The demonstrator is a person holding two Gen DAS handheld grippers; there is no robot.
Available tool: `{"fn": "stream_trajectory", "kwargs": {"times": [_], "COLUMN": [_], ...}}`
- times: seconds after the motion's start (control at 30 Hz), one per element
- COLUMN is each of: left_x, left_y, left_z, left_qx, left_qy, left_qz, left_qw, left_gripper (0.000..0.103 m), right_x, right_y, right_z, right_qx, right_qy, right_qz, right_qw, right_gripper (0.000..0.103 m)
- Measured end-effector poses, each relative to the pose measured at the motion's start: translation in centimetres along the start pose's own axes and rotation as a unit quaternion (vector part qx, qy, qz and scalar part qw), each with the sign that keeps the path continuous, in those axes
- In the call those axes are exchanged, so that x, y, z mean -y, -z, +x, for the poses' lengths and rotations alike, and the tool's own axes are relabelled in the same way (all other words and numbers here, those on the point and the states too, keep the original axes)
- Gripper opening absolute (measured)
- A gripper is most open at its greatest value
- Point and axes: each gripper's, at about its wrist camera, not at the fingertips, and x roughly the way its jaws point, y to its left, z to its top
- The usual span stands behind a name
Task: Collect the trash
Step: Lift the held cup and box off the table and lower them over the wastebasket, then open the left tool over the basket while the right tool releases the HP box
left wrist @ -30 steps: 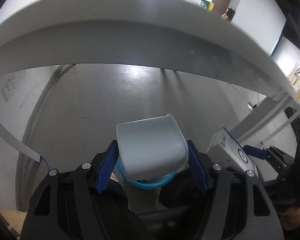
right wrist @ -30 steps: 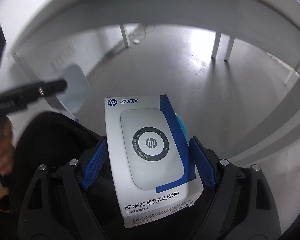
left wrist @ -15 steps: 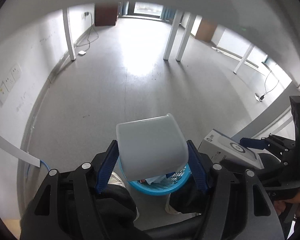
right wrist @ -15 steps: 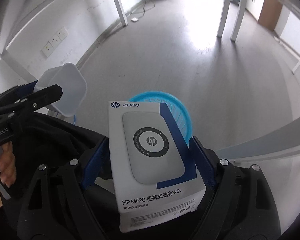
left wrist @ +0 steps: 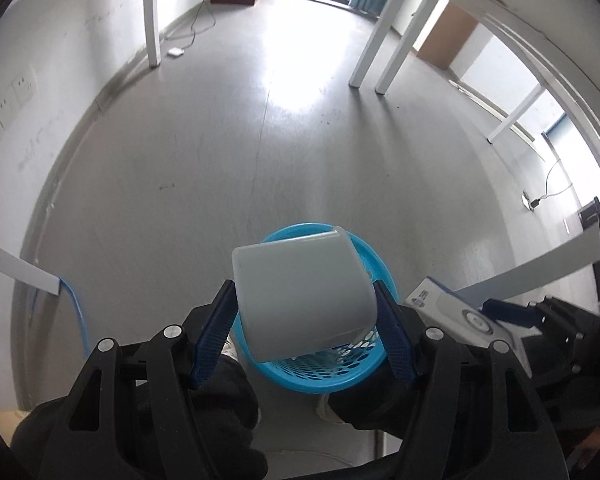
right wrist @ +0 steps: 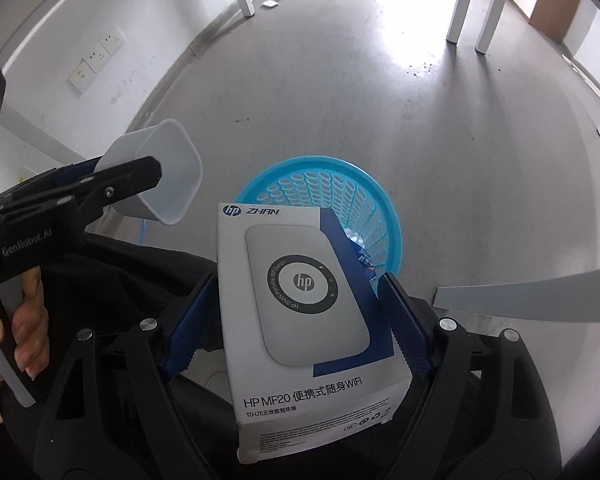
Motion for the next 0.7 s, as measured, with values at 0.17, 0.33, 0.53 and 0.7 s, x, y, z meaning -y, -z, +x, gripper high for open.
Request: {"fn": "stream_trajectory", "kwargs": {"times": [0.17,0.33,0.53,0.7], "left_x": [-0.6,-0.8,-0.7,-0.5], "left_y": [-0.8,-1.6,-1.9,-2.3], "left_z": [1.9,3.2,3.9,3.8], "left_qx": [-0.019,-0.027,-0.033,-0.028], "left_qy": [0.011,0.018,0.038,0.064], "left_qz": [-0.017,-0.024,-0.030,-0.025], "left_qw": [0.9996,0.9992,0.9983,0.9972], "left_gripper": [0.067,0.067,0.067,0.078], "right_x": [0.1,-0.1,0.2,0.0], "right_y": [-0.4,-0.5,-0.5,-0.5], "right_z": [1.9,3.4,4.0,4.6], "right_qx": [-0.015,-0.028,-0.030,-0.039], "right_qy": [0.002,0.008,0.010,-0.007], "right_qz": [0.005,0.002,0.015,0.019], "right_qw": [1.000,1.000,0.999,0.999], "right_gripper": [0.077,0.077,0.078,0.084]}}
